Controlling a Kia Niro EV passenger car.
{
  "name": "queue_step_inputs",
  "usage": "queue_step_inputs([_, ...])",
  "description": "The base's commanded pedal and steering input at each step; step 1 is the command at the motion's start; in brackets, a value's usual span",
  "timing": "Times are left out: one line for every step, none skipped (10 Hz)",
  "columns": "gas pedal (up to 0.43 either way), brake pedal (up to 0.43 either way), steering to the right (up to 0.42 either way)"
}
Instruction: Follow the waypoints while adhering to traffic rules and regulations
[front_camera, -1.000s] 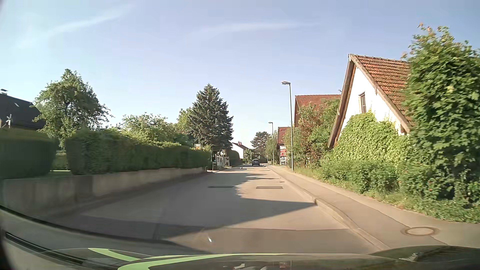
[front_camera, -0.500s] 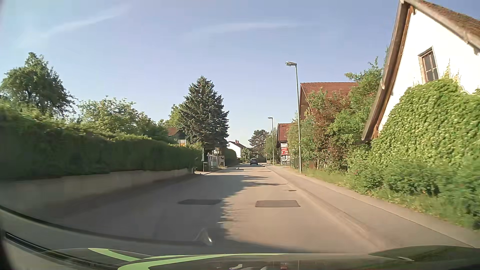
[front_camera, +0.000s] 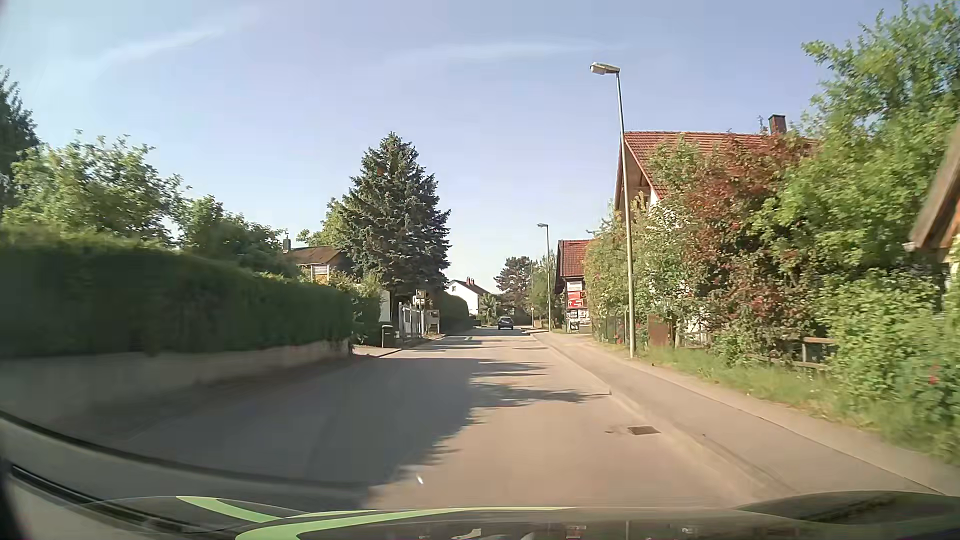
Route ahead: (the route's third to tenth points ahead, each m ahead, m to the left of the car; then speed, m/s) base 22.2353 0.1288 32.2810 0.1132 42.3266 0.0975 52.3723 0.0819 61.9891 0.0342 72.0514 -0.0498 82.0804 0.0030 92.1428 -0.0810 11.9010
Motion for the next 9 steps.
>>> queue_step_inputs([0.209, 0.0, 0.003])
queue_step_inputs([0.209, 0.0, 0.004])
queue_step_inputs([0.209, 0.0, 0.003])
queue_step_inputs([0.209, 0.0, 0.002])
queue_step_inputs([0.209, 0.0, 0.001])
queue_step_inputs([0.209, 0.0, 0.001])
queue_step_inputs([0.209, 0.0, 0.001])
queue_step_inputs([0.209, 0.0, 0.001])
queue_step_inputs([0.209, 0.0, 0.001])
